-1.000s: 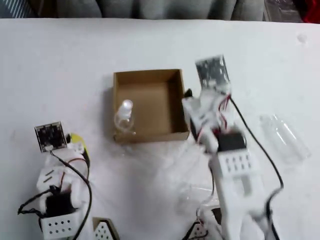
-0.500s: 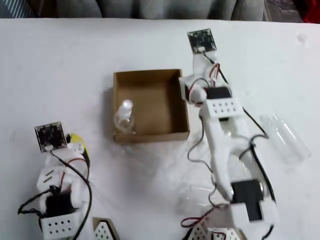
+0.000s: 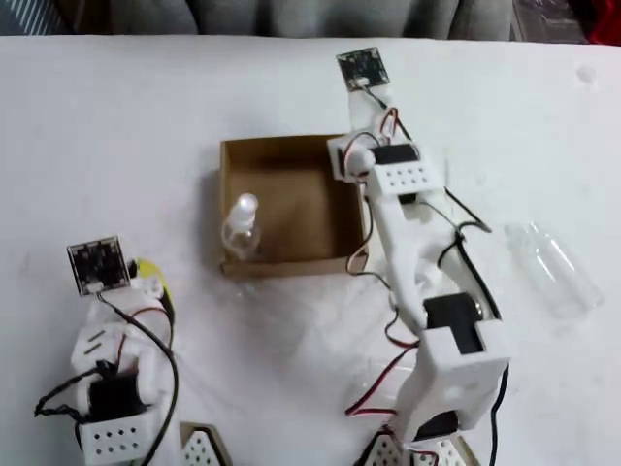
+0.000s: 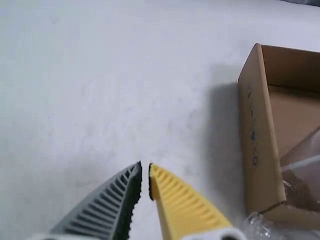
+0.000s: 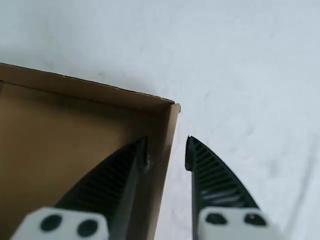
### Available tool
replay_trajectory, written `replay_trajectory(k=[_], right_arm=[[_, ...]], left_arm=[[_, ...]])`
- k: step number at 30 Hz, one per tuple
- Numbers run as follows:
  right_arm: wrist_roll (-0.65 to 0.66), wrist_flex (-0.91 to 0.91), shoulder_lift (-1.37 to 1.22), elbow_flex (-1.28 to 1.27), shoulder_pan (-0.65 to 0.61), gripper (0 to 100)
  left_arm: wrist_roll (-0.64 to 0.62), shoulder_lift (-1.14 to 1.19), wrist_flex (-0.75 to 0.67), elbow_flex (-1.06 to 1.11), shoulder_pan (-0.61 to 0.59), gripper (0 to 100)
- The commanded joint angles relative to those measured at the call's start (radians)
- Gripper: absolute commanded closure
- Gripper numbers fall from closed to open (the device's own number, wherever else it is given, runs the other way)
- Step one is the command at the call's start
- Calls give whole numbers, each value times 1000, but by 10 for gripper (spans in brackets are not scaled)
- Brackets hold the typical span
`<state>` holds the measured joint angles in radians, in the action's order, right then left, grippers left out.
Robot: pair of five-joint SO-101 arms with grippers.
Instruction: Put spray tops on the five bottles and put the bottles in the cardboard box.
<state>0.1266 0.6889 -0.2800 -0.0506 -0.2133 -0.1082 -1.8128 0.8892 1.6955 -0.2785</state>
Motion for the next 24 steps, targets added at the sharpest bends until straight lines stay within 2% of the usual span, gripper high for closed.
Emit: replay_trajectory(k=[1,17,21,24], right_arm=[[15,1,-21,72,-1,896],[15,7,-194,207,33,901],[17,4,-205,242,35,982],[17,7,-216,264,35,974]], left_arm=[[11,-16,3,-3,-10,976],[11,-16,3,-3,-10,976],[11,-16,3,-3,-10,976],[11,-16,3,-3,-10,976]])
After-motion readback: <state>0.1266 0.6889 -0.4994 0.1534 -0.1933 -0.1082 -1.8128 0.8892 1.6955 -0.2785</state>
